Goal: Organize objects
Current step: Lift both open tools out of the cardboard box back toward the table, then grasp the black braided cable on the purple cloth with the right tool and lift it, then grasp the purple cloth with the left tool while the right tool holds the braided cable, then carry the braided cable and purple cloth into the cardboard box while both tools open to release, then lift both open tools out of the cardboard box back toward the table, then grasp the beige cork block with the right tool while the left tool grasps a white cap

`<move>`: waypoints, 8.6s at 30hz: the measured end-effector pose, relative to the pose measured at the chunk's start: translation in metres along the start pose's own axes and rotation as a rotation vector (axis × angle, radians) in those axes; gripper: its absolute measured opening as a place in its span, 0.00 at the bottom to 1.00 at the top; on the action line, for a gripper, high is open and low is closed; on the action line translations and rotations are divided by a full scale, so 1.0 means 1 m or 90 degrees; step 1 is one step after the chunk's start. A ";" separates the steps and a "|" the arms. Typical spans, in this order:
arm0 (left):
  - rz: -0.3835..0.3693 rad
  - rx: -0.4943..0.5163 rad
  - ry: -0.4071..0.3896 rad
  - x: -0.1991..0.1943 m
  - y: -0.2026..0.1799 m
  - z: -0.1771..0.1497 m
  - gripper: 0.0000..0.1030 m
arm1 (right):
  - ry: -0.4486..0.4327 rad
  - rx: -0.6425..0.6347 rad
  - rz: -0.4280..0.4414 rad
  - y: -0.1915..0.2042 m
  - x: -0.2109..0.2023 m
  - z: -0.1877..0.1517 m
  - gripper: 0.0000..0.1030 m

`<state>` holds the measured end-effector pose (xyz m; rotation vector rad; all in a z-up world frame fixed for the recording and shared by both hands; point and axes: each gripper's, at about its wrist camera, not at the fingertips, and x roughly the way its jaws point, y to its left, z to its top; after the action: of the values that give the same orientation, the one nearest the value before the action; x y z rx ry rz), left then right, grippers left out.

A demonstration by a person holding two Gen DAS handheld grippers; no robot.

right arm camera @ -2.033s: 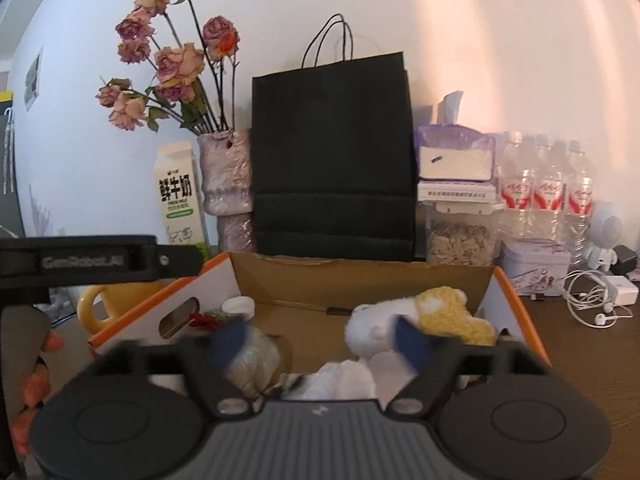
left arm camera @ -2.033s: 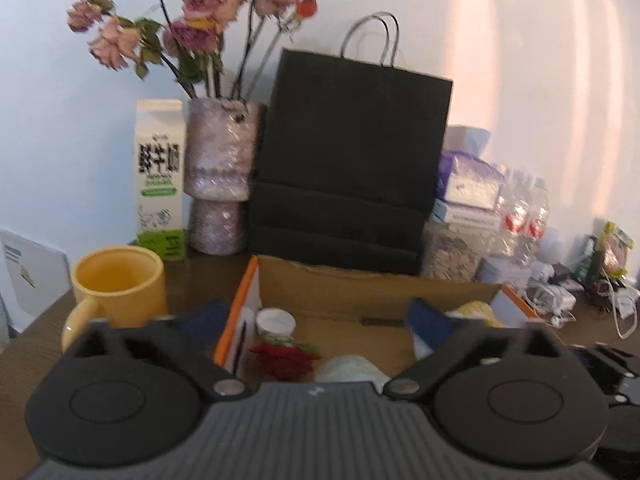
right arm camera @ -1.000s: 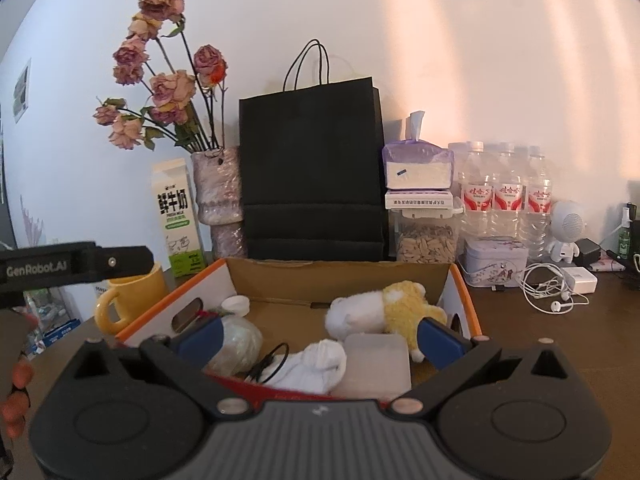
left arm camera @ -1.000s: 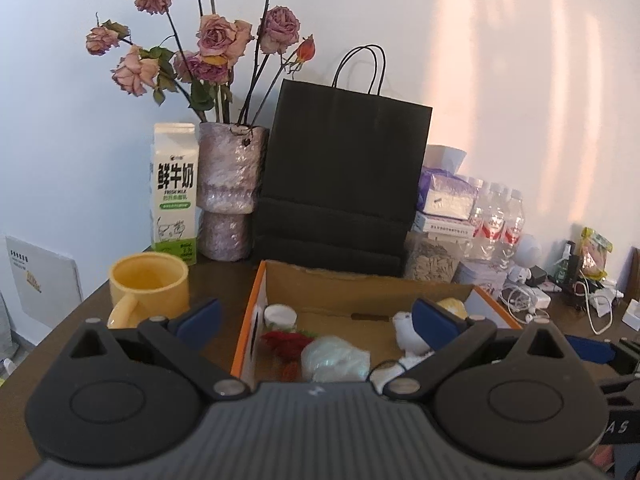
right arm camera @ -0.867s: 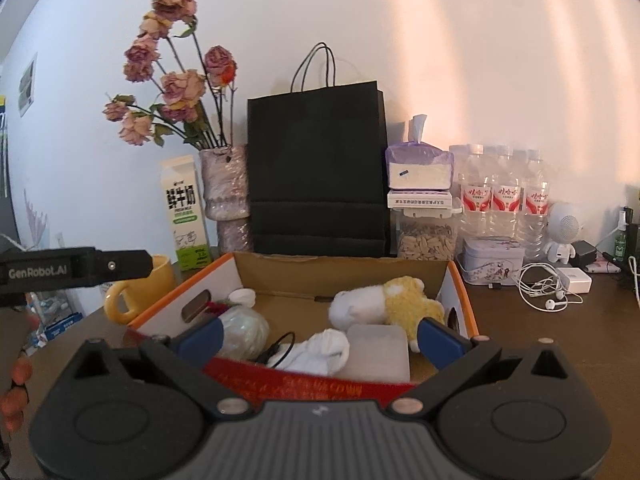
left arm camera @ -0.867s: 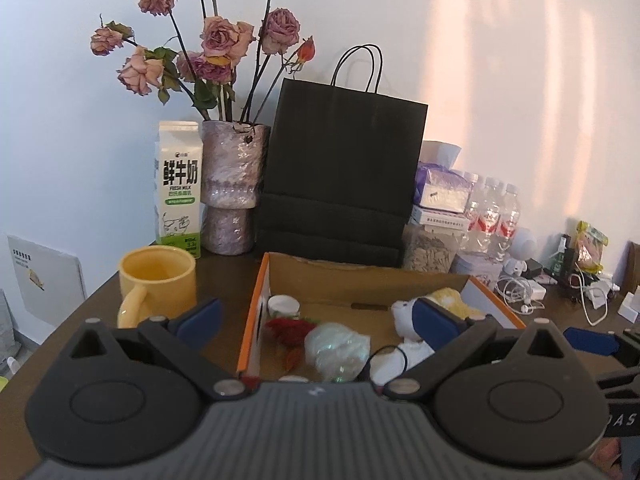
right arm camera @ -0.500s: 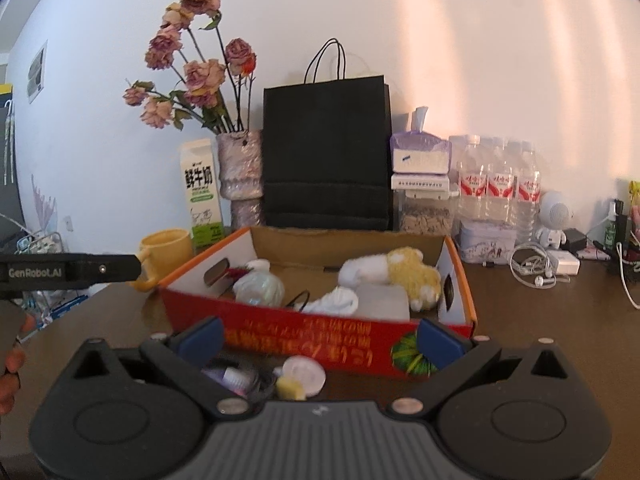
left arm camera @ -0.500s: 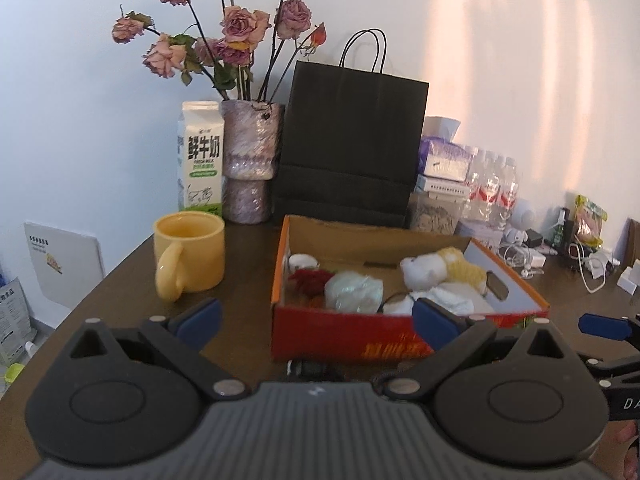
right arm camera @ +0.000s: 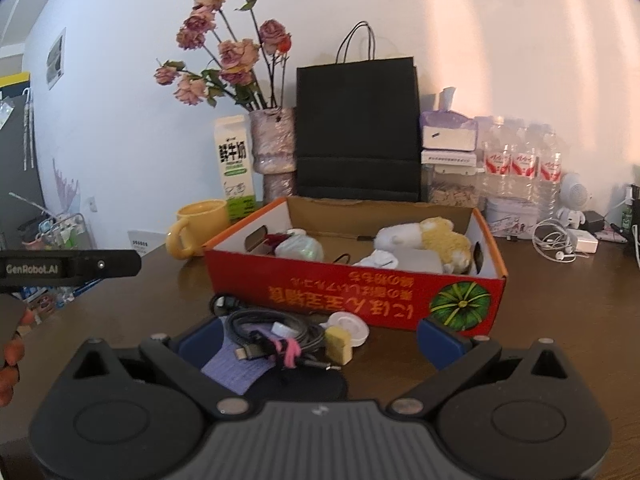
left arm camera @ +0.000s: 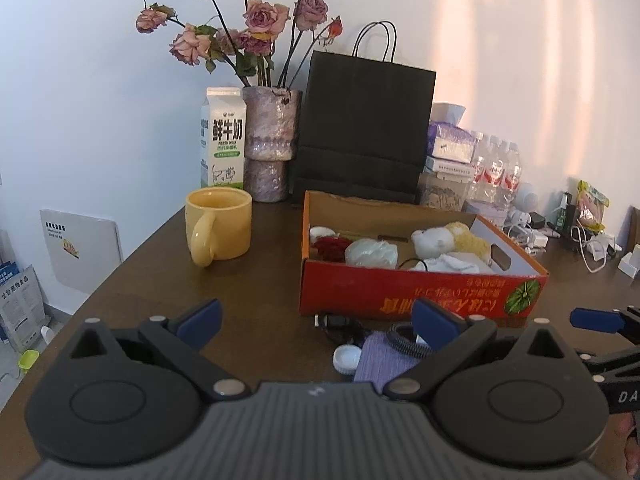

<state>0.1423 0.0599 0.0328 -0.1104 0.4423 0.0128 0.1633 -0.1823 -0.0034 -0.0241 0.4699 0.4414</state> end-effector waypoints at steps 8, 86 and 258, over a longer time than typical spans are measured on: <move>0.014 -0.008 0.037 0.000 0.021 -0.015 1.00 | 0.093 -0.011 0.058 0.015 0.036 0.004 1.00; -0.106 0.024 0.201 0.089 -0.055 -0.036 1.00 | -0.006 0.097 0.045 -0.050 0.026 -0.014 0.85; 0.014 -0.012 0.077 0.016 -0.008 -0.026 1.00 | 0.124 0.047 -0.015 -0.047 0.087 -0.014 0.23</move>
<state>0.1461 0.0493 0.0037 -0.1246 0.5642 0.0317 0.2460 -0.1910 -0.0585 -0.0016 0.6772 0.3996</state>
